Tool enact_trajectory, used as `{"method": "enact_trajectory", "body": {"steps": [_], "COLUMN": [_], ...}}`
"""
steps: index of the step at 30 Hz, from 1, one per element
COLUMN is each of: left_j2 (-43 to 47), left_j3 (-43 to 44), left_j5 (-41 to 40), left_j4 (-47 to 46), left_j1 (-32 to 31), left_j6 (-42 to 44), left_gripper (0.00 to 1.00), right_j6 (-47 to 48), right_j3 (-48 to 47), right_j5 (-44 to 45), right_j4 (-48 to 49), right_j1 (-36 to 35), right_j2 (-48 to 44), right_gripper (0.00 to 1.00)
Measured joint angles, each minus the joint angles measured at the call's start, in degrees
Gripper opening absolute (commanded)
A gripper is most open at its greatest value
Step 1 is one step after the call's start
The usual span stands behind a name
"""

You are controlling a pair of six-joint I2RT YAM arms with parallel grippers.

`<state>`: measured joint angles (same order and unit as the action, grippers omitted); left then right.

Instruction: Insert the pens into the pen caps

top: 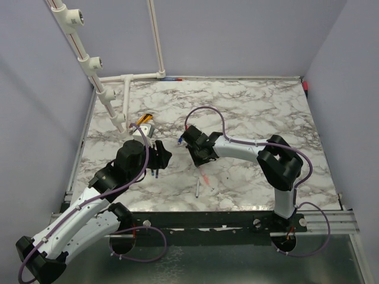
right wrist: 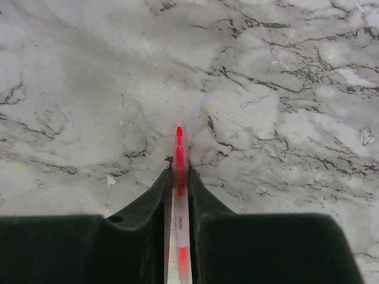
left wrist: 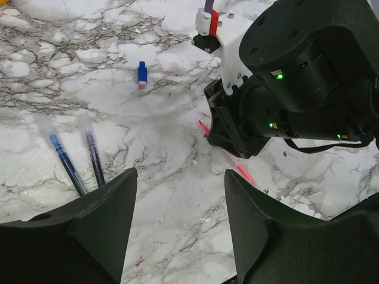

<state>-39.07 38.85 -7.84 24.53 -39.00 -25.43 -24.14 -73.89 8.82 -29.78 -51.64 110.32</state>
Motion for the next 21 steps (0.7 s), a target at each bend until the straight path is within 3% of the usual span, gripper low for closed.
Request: {"method": "enact_trajectory", "body": {"steps": [4,15,21], "left_j2": [0.0,0.07,0.76], "left_j3": [0.0,-0.24,-0.85], "left_j5": [0.31,2.21,5.16], "left_j4": [-0.02,-0.92,-2.45], "left_j1": [0.0,0.0,0.0], "left_j6": [0.02,0.02,-0.02], "left_gripper": [0.65,0.71,0.71], "right_j6": [0.2,1.18,1.7], "right_j3": [0.02,0.15,2.78], "right_j5": [0.0,1.88,2.97], "right_j4": [0.11,-0.04,-0.28], "right_j1": [0.0,0.0,0.0], "right_j2": [0.04,-0.33,-5.27], "right_gripper": [0.01,0.01,0.01]}}
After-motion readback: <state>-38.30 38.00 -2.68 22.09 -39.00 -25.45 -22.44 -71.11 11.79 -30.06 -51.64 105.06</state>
